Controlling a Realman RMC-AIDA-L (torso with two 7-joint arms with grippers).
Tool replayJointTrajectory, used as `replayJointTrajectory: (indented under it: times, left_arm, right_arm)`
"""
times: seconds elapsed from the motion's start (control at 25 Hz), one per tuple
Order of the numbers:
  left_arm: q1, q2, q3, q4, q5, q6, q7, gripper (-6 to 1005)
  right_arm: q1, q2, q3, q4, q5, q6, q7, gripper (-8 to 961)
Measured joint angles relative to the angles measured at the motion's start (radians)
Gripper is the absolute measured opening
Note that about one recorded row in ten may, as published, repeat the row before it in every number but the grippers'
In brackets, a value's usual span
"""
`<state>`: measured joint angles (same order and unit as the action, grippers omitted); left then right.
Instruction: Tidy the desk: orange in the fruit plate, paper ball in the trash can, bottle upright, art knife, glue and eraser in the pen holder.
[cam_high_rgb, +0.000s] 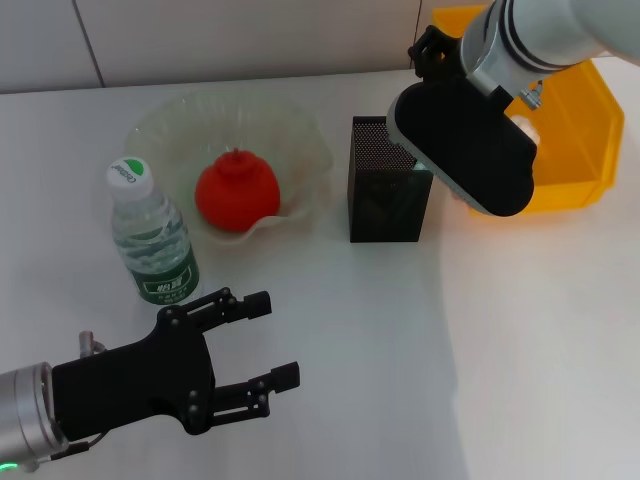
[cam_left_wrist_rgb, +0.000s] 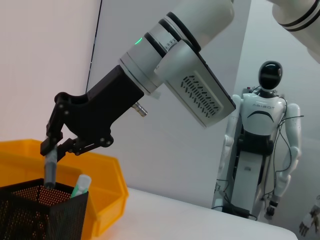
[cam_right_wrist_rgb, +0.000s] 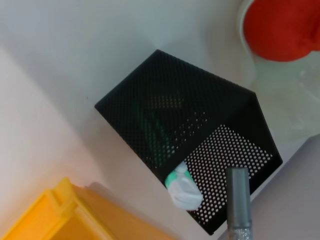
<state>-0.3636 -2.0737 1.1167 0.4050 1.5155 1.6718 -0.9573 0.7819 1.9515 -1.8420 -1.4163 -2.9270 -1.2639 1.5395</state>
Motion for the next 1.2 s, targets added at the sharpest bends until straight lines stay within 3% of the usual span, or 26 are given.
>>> replayJointTrajectory:
  times: [0.52, 0.88, 1.04, 1.2]
  left_arm:
    - [0.000, 0.000, 0.000, -0.003, 0.001, 0.006, 0.009, 815]
    - [0.005, 0.000, 0.000, -0.003, 0.002, 0.011, 0.012, 815]
    - [0.006, 0.001, 0.009, -0.003, 0.002, 0.016, 0.012, 815]
    - [0.004, 0.002, 0.012, -0.003, 0.001, 0.026, 0.012, 815]
  right_arm:
    - [0.035, 0.008, -0.017, 0.040, -0.003, -0.009, 0.044, 182]
    - [0.037, 0.019, -0.010, 0.013, -0.003, -0.011, 0.072, 342]
    - [0.026, 0.026, 0.070, -0.088, -0.001, -0.028, 0.157, 458]
    - [-0.039, 0.036, 0.219, -0.271, 0.004, -0.050, 0.257, 460]
